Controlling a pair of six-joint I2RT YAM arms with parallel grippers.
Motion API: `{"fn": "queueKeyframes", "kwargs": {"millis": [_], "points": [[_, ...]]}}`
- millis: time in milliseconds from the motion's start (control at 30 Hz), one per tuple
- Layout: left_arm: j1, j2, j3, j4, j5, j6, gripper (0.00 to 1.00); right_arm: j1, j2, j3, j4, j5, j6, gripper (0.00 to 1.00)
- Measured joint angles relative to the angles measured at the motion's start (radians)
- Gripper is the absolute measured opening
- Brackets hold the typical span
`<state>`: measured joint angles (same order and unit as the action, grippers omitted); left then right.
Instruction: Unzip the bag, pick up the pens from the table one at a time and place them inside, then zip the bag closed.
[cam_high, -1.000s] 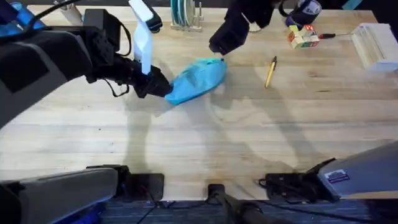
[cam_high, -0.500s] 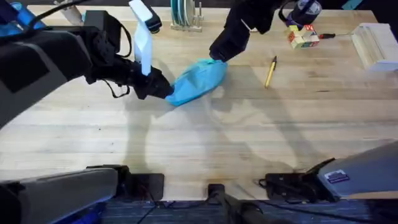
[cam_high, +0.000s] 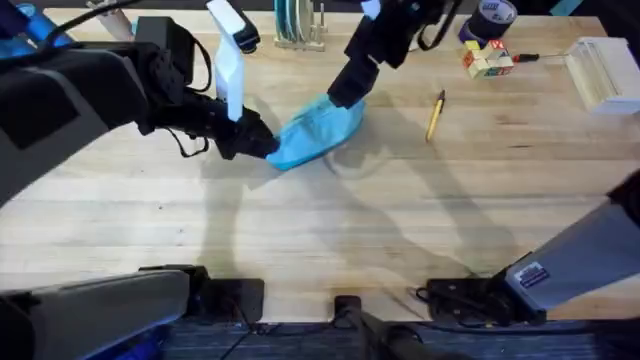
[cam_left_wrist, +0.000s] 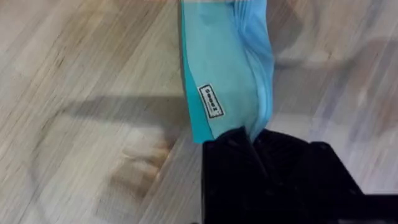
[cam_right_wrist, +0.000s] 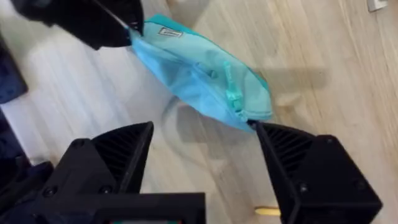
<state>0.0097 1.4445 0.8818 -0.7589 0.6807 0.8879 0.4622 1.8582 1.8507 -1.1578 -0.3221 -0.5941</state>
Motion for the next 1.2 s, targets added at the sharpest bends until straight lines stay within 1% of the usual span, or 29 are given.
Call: {"fn": "queueKeyframes", "kwargs": {"millis": [567, 667, 767, 833, 933, 1067, 1200], "points": [[0.0, 0.0, 0.0, 0.011, 0.0, 0.0, 0.042, 0.0, 0.127, 0.0, 0.087, 0.012, 0.0, 0.996], [0.0, 0.0, 0.0, 0.011, 0.0, 0.0, 0.042, 0.0, 0.148, 0.0, 0.089, 0.012, 0.0, 0.99], [0.0, 0.0, 0.0, 0.011, 0.0, 0.0, 0.042, 0.0, 0.172, 0.0, 0.089, 0.012, 0.0, 0.962], [0.0, 0.0, 0.0, 0.011, 0.0, 0.0, 0.042, 0.0, 0.187, 0.0, 0.091, 0.012, 0.0, 0.931], [0.0, 0.0, 0.0, 0.011, 0.0, 0.0, 0.042, 0.0, 0.202, 0.0, 0.098, 0.012, 0.0, 0.839], [0.0, 0.0, 0.0, 0.011, 0.0, 0.0, 0.042, 0.0, 0.212, 0.0, 0.109, 0.012, 0.0, 0.645], [0.0, 0.0, 0.0, 0.011, 0.0, 0.0, 0.042, 0.0, 0.212, 0.0, 0.114, 0.013, 0.0, 0.494]]}}
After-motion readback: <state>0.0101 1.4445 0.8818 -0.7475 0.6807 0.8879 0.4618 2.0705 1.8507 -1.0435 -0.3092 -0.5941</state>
